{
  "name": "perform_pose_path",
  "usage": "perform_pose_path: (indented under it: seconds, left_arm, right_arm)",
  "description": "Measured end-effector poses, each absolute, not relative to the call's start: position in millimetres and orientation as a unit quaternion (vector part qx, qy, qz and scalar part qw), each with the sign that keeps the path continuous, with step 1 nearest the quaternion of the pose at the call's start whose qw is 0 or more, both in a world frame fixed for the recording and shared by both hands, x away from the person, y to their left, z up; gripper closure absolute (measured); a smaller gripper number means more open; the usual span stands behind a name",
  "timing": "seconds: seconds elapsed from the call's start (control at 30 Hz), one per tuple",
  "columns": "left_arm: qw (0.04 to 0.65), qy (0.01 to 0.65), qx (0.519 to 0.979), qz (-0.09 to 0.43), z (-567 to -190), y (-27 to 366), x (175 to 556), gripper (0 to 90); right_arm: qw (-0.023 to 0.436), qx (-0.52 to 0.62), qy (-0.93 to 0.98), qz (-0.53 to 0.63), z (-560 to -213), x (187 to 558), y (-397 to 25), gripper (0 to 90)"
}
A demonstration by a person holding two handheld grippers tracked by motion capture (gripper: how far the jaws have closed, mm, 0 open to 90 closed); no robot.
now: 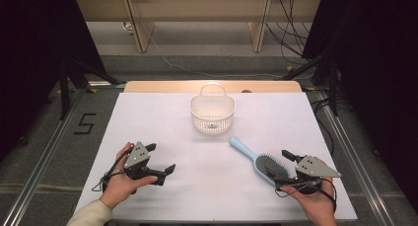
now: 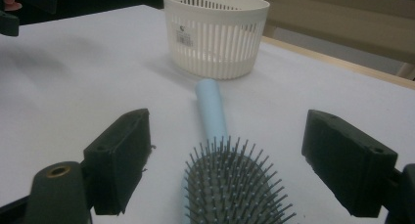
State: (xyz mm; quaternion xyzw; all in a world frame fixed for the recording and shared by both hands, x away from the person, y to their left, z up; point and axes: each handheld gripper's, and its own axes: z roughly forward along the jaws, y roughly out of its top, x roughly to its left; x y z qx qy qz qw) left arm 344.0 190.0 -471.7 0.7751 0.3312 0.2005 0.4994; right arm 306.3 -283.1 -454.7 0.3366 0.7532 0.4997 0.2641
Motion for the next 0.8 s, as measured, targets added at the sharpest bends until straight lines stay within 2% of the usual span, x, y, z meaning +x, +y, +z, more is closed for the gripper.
perform_pose_path:
  seconds: [0.8]
  left_arm:
    - [0.499, 0.329, 0.775, 0.203, -471.3, 190.0, 343.2, 0.0]
  right_arm:
    - [0.265, 0.338, 0.753, 0.499, -453.7, 306.4, -282.8, 22.7]
